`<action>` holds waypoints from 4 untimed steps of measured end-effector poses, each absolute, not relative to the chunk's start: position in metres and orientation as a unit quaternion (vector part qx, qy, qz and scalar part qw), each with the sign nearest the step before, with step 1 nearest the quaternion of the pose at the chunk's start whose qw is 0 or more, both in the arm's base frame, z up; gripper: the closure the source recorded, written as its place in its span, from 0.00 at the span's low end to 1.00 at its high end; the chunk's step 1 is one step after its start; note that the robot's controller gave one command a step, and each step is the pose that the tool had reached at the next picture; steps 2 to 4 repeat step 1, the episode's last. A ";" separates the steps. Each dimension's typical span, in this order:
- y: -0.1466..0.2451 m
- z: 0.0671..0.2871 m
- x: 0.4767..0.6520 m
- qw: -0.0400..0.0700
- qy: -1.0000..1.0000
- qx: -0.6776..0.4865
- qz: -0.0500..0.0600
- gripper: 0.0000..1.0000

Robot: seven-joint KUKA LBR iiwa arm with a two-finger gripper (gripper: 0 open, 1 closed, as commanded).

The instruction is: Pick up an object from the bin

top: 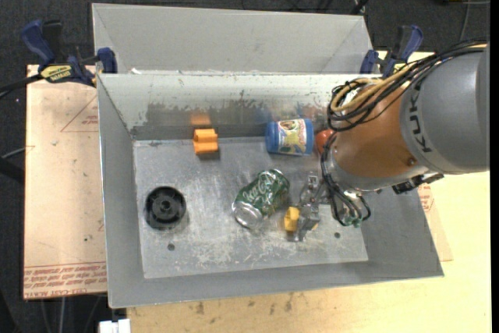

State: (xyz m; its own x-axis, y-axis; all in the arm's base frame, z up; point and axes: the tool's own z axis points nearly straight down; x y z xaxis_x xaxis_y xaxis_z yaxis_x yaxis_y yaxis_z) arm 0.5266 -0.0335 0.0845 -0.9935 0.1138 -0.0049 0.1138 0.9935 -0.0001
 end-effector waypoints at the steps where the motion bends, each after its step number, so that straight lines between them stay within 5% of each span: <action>1: -0.033 0.091 0.527 0.002 0.998 0.057 0.000 1.00; 4: -0.033 0.091 0.527 0.002 0.998 0.057 0.000 1.00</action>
Offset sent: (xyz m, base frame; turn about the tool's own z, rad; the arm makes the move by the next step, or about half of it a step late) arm -0.0001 -0.0001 0.0968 0.0000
